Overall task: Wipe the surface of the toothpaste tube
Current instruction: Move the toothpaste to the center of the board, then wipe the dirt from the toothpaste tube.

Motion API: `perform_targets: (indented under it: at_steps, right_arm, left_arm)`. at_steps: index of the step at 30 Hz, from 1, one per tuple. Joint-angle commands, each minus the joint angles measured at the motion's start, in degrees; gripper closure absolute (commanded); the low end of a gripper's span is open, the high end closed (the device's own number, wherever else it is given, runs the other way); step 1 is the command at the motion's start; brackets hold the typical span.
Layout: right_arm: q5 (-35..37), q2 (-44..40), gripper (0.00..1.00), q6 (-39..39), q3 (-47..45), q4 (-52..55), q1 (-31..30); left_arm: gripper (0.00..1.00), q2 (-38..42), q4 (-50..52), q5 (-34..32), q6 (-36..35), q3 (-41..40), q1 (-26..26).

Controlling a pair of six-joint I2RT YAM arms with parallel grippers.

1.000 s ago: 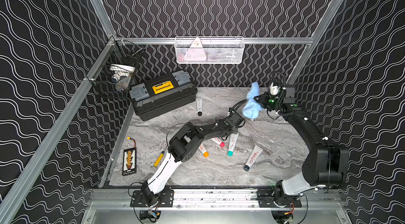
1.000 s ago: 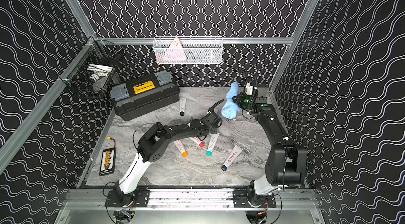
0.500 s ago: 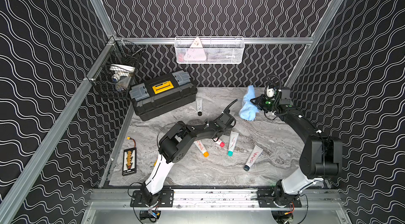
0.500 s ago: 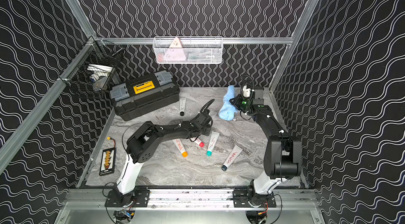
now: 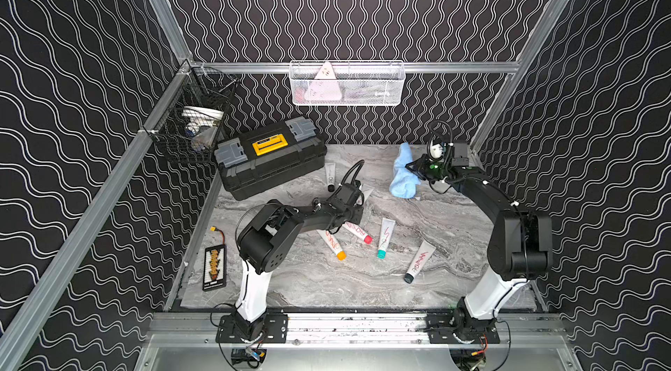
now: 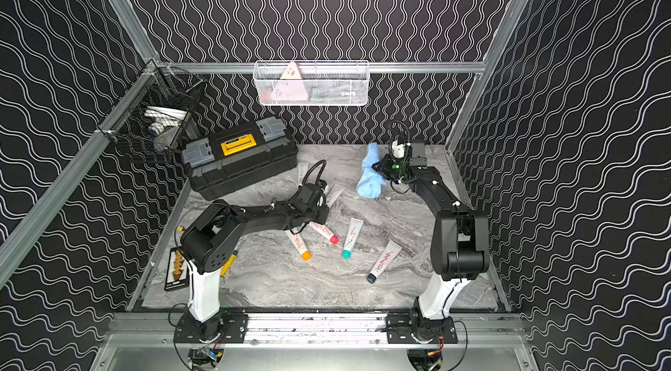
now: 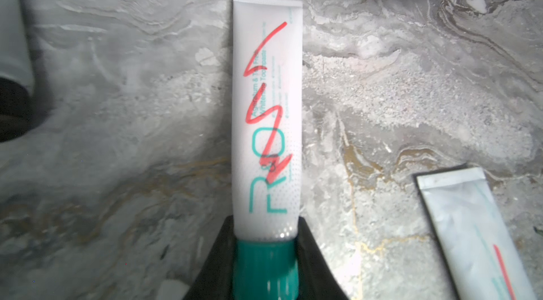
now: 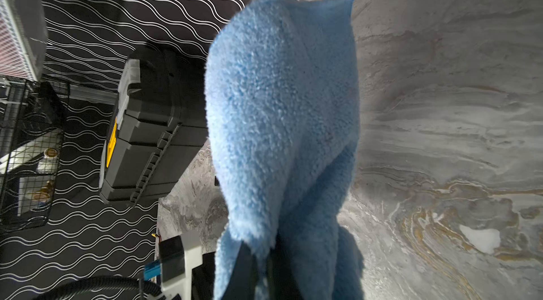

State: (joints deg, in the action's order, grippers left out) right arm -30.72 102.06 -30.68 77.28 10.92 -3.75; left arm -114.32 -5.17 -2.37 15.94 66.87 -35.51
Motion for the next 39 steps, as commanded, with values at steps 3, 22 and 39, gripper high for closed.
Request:
perform_targets:
  at_steps: [3, 22, 39]
  right_arm:
    - [0.7, 2.6, 1.0, 2.5, 3.7, 3.8, -2.2]
    - [3.6, 16.4, 1.0, 8.4, 12.8, 1.7, -12.1]
    - [2.7, 23.8, 1.0, 10.1, 12.9, 0.4, -14.4]
  left_arm:
    - [0.82, 0.6, -5.9, 4.1, -4.3, -1.7, 2.1]
    - [0.8, -0.5, -8.7, 9.1, -5.9, -3.7, 4.4]
    - [0.8, 0.0, -9.0, 10.6, -6.1, -4.7, 4.4]
